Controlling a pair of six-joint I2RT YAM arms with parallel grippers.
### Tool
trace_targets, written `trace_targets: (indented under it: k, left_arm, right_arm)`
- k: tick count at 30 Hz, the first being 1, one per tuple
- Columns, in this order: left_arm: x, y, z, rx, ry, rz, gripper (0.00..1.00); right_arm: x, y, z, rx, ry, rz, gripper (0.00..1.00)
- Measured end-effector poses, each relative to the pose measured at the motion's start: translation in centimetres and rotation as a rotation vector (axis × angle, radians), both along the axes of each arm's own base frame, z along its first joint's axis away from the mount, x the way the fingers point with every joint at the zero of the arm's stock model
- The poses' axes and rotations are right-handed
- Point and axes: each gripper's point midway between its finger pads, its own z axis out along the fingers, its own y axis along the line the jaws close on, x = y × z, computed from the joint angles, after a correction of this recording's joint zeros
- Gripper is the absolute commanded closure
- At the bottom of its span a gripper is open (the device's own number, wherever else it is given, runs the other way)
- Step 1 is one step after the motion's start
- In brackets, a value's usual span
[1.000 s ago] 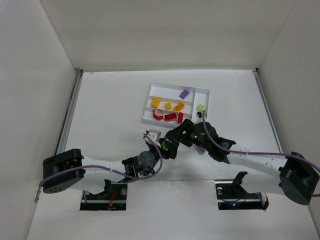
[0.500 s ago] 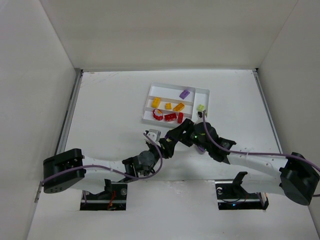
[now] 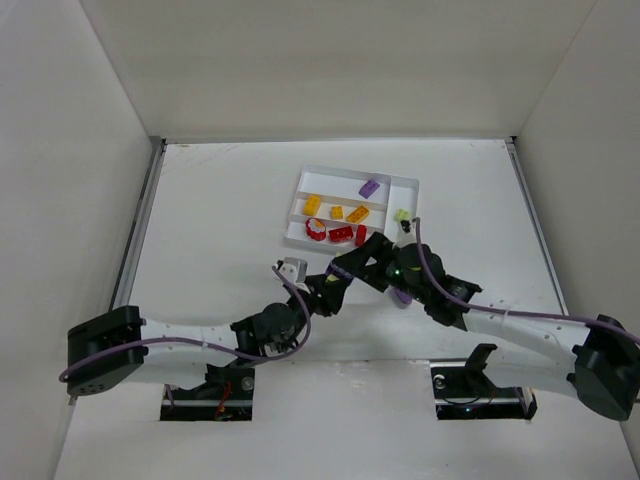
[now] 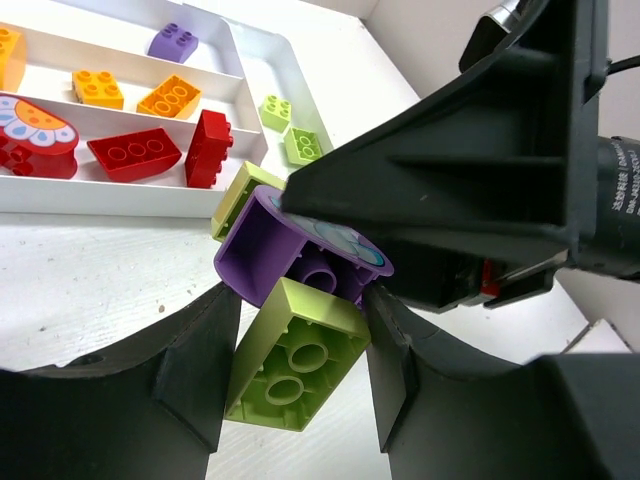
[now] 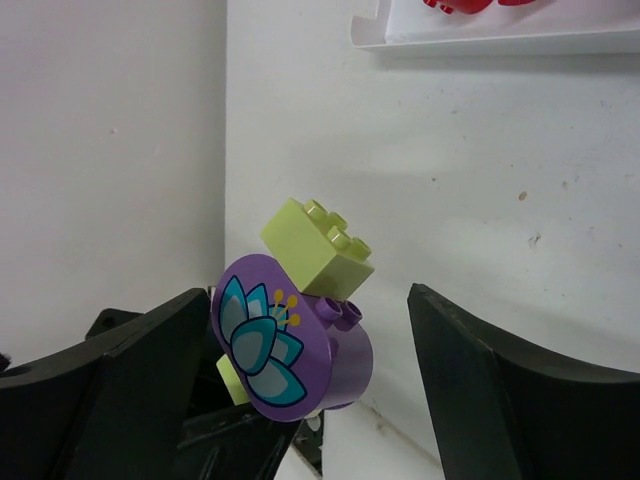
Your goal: Sort the legos into containers by color
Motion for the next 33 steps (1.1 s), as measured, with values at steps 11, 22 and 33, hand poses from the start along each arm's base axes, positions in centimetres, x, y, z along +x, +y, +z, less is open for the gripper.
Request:
trace_targets:
  k: [11, 22, 33]
  left_arm:
    - [-0.7, 2.9, 0.1, -0.094, 0.02, -0.039, 0.7]
    - [0.5, 5.5, 1.8, -0.35, 0.098, -0.133, 0.7]
    - [-1.0, 4.5, 3.6, -0.468, 0.164, -0.371, 0.71]
  right_arm:
    - [1.6, -2.4, 3.3, 0.049, -0.088, -0.016, 0.09]
    - [0.5, 0.6, 5.3, 0.17, -0.157, 0.166, 0.17]
    - [1.3, 0.5, 5.4, 0.28, -0.166, 0.185, 0.24]
